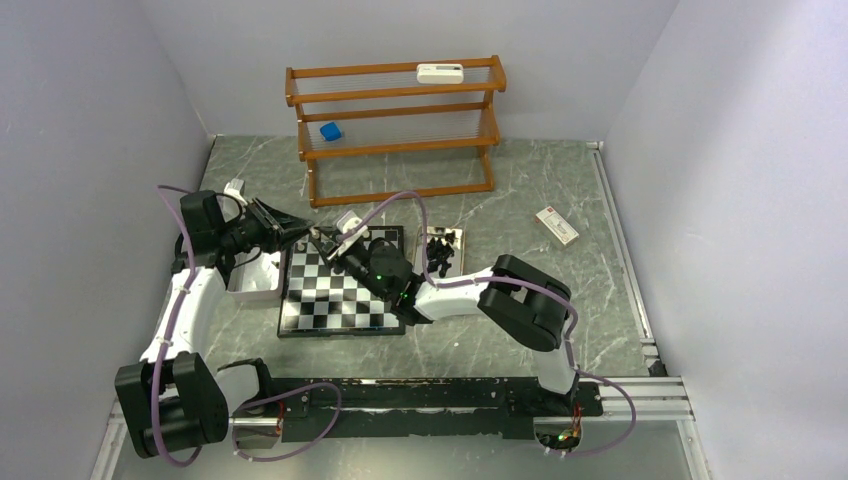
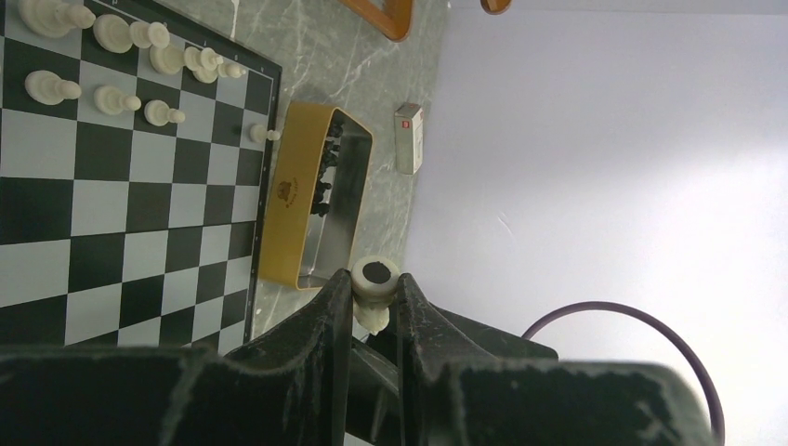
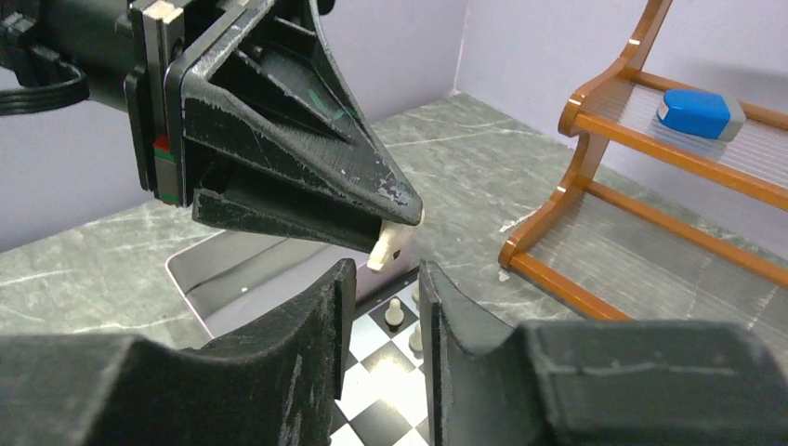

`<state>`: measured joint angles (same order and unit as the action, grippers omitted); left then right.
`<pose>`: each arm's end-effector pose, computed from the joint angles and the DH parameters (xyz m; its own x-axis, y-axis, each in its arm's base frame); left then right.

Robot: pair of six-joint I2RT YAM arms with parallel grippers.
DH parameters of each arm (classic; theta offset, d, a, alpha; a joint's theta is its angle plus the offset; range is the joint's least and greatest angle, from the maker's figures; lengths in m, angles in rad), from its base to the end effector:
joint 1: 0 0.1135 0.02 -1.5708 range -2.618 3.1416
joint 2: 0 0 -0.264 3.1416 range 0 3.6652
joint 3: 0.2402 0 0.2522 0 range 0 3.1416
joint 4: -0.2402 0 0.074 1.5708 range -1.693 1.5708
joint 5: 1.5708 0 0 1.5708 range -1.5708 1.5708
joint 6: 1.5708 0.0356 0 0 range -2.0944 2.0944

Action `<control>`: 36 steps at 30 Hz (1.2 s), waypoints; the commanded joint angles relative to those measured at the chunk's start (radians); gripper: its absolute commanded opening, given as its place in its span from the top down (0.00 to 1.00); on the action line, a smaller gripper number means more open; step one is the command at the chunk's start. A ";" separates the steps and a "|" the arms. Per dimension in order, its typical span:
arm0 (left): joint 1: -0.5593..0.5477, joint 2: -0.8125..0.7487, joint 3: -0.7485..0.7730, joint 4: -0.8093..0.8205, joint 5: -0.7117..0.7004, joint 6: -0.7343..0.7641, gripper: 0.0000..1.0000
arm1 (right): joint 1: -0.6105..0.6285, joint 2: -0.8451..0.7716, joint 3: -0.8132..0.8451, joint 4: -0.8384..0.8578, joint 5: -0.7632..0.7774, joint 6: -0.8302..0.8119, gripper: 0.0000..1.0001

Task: Set up the chess pieces on the board
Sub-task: Place the chess piece on the chessboard.

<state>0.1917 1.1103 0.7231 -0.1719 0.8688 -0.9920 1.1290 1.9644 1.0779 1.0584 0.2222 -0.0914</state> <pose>0.2353 0.0180 0.2616 -0.7138 -0.6892 -0.1247 -0.1556 0.3296 -0.9312 0.1908 0.3851 0.2240 0.1448 0.0980 -0.9846 -0.7790 0.6249 -0.0524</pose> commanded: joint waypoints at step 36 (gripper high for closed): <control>-0.011 -0.044 -0.052 0.096 0.049 -0.055 0.87 | 0.014 0.052 0.037 0.100 0.093 0.090 0.77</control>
<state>0.1886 1.0908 0.6819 -0.1211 0.8764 -1.0225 1.1393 1.9995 1.0996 1.1358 0.2855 -0.0074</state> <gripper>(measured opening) 0.239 0.295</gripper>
